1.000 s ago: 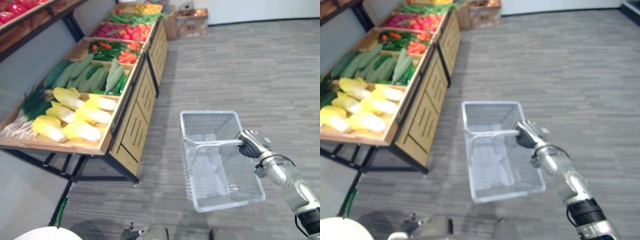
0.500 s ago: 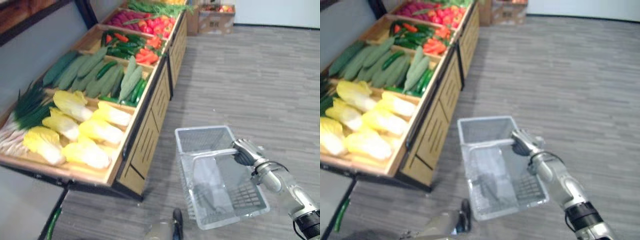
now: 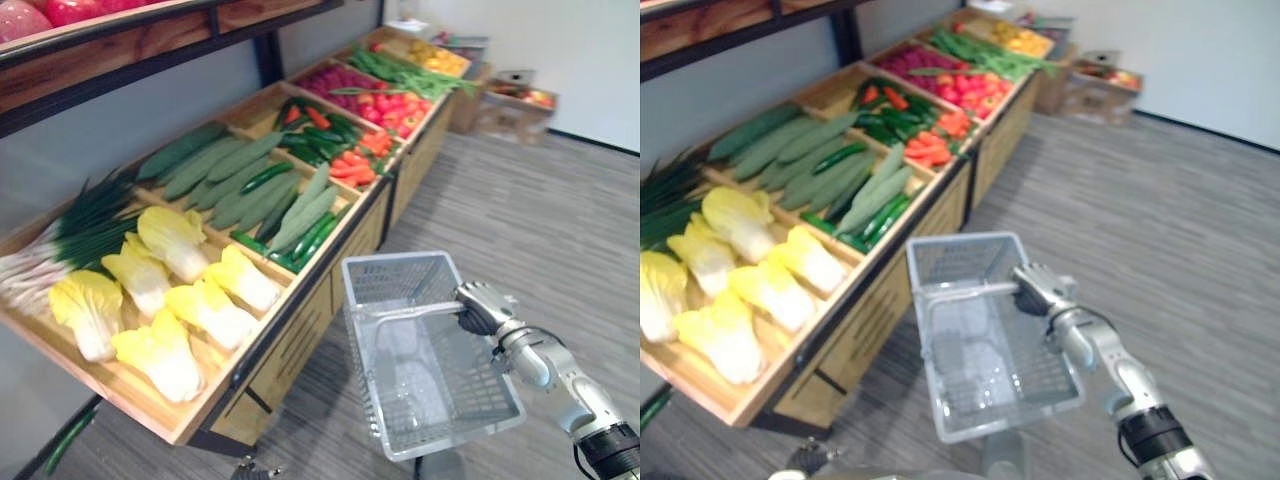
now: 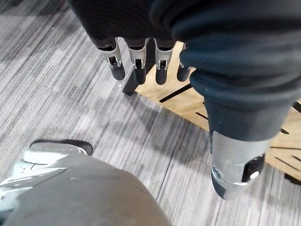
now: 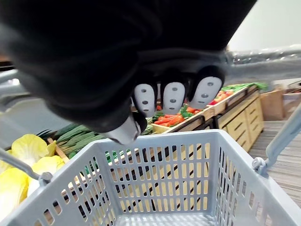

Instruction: Pick vegetable in the basket

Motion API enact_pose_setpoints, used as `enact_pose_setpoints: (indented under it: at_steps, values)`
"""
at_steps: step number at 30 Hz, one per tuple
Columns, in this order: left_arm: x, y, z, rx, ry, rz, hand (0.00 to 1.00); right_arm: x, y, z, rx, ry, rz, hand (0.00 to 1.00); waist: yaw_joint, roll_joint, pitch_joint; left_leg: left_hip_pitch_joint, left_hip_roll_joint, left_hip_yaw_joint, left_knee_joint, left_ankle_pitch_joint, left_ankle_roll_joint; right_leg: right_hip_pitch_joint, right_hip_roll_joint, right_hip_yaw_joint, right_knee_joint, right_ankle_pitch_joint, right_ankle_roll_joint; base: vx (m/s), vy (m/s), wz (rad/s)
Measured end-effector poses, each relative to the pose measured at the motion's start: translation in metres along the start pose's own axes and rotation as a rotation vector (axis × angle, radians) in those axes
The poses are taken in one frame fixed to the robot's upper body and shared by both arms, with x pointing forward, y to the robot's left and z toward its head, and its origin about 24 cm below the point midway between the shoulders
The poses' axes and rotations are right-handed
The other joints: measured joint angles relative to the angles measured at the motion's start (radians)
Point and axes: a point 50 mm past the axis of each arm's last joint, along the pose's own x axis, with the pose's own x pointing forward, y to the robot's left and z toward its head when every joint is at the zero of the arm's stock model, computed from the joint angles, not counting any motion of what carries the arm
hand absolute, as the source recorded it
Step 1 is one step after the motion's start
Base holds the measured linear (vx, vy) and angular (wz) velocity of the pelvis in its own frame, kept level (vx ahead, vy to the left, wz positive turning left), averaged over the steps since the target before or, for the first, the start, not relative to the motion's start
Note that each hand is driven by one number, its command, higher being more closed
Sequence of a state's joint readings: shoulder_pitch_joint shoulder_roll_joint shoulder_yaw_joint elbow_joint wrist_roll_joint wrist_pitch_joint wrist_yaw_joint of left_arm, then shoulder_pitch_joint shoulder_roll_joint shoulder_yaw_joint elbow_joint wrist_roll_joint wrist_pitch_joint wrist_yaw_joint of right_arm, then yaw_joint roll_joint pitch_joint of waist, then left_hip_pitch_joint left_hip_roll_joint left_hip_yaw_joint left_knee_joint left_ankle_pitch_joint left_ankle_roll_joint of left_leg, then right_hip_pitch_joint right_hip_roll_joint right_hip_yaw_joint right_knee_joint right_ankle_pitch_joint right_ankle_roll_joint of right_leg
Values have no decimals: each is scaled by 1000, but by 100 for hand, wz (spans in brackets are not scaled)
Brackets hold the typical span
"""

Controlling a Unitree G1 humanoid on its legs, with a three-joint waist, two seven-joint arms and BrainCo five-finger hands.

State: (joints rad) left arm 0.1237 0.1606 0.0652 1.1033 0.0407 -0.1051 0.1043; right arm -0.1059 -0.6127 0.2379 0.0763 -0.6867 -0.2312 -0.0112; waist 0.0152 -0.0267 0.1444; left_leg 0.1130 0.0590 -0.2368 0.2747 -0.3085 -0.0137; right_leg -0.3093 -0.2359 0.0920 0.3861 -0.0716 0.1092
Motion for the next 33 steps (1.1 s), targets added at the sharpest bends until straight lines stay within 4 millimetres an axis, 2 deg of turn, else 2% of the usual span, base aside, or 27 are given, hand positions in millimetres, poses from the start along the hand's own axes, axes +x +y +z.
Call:
enact_pose_setpoints:
  at_steps: [1, 2, 3, 4, 5, 6, 7, 8, 9, 10, 11, 14, 15, 17, 19, 22, 24, 27, 30, 32, 33]
  values:
    - [0, 2, -1, 1, 1, 6, 0, 0, -1, 1, 0, -3, -3, 100, 1, -5, -4, -9, 9, -24, 12, -45, -29, 3, -6, 18, -30, 2, 4, 338, -565, 116]
    - [0, 8, -2, 0, 7, 21, 0, -1, -2, 0, -3, -1, -6, 100, 7, -6, -4, -12, 28, -57, 15, -102, -84, -3, -10, 21, -13, 18, 148, 281, -581, 116]
    - [-1, -4, -4, -41, 20, 2, 0, -7, 3, -8, -2, 45, 14, 100, 18, 42, -6, -38, 71, -113, 54, -89, -87, 0, 11, -61, 48, -51, 111, 329, -675, 137]
    - [-3, -11, -9, -66, 33, -7, 0, -11, 7, -12, -10, 68, 38, 100, 18, 51, -19, -75, 80, -159, 80, -38, -80, 0, 8, -110, 75, -74, 85, 296, -641, 144]
    - [-6, -13, -17, -90, 54, -6, 0, -13, 6, -15, -15, 84, 38, 100, 18, 65, -28, -105, 87, -196, 87, 32, -90, 2, 0, -159, 123, -103, 63, 260, -529, 115]
    - [-8, -13, -22, -104, 69, 0, 0, -13, 4, -16, -15, 89, 30, 100, 18, 61, -27, -119, 96, -202, 87, 63, -100, 3, 0, -184, 142, -117, 49, 248, -516, 124]
    - [-9, -12, -27, -137, 86, 19, 0, -14, 0, -20, -11, 107, 13, 100, 13, 71, -34, -152, 115, -204, 96, 137, -104, 22, -6, -251, 164, -136, 17, 232, -478, 145]
    - [-9, -10, -27, -174, 91, 35, 0, -19, 1, -25, -1, 134, 9, 100, 9, 54, -26, -179, 132, -164, 101, 234, -101, 70, -15, -314, 151, -145, 1, 214, -462, 154]
    - [-9, -10, -27, -187, 93, 42, 0, -22, 1, -27, 3, 150, 9, 100, 9, 53, -28, -183, 141, -124, 102, 286, -93, 99, -16, -343, 134, -148, -5, 183, -436, 152]
    - [-10, -8, -28, -208, 95, 59, 0, -28, 3, -32, 15, 185, 4, 100, 14, 30, -25, -208, 165, -3, 93, 363, -78, 163, -22, -399, 88, -157, -20, 135, -374, 140]
    - [-10, -8, -29, -216, 101, 65, 0, -33, 0, -38, 18, 217, -18, 100, 16, 25, -27, -225, 176, 147, 107, 358, -70, 220, -25, -454, 41, -161, -27, 140, -381, 129]
    - [-12, -9, -32, -218, 104, 66, 0, -40, 1, -45, 33, 261, -47, 100, 12, 28, -29, -230, 152, 314, 70, 347, -75, 262, -19, -520, -3, -161, -30, 50, -155, 70]
    - [-12, -9, -33, -218, 107, 67, 0, -43, 4, -46, 53, 276, -46, 100, 3, 29, -30, -228, 145, 344, 29, 351, -72, 263, -14, -541, -5, -161, -30, 19, -106, 73]
    - [-13, -9, -36, -217, 114, 66, 0, -49, 8, -50, 64, 304, -36, 100, -9, 46, -40, -199, 135, 337, -95, 373, -92, 260, -11, -586, -22, -159, -28, -35, -3, 68]
    - [-14, -9, -37, -211, 117, 66, 0, -53, 13, -53, 83, 334, -32, 100, -16, 46, -45, -197, 123, 341, -148, 388, -95, 261, -20, -614, -27, -156, -21, -64, 72, 59]
    - [-13, -7, -32, -207, 94, 68, 0, -59, 22, -55, 115, 370, -23, 100, -16, 45, -50, -223, 96, 435, -213, 464, -77, 270, -42, -677, -78, -117, -6, -122, 140, 68]
    - [-12, -9, -29, -183, 84, 60, 0, -59, 29, -51, 147, 375, -20, 100, -10, 49, -49, -237, 76, 480, -253, 532, -62, 306, -28, -714, -181, -57, 0, -136, 123, 49]
    - [-13, -11, -32, -170, 95, 52, 0, -56, 32, -46, 181, 368, -32, 100, -5, 65, -51, -236, 75, 473, -270, 539, -66, 337, 3, -718, -269, -11, 7, -105, 58, 13]
    - [-13, -11, -32, -167, 96, 51, 0, -52, 34, -43, 196, 352, -35, 100, -4, 73, -50, -232, 76, 476, -298, 525, -75, 331, 29, -669, -316, 18, 8, -142, 82, -11]
    - [-15, -13, -36, -164, 112, 46, 0, -55, 36, -47, 193, 370, -21, 100, -1, 78, -53, -215, 80, 481, -300, 444, -69, 316, 31, -639, -291, 16, 10, -49, 143, -27]
    - [-15, -13, -39, -155, 125, 46, 0, -56, 40, -49, 201, 394, -10, 100, 5, 66, -52, -202, 72, 504, -286, 386, -42, 292, 0, -613, -228, -6, 22, -7, 145, -35]
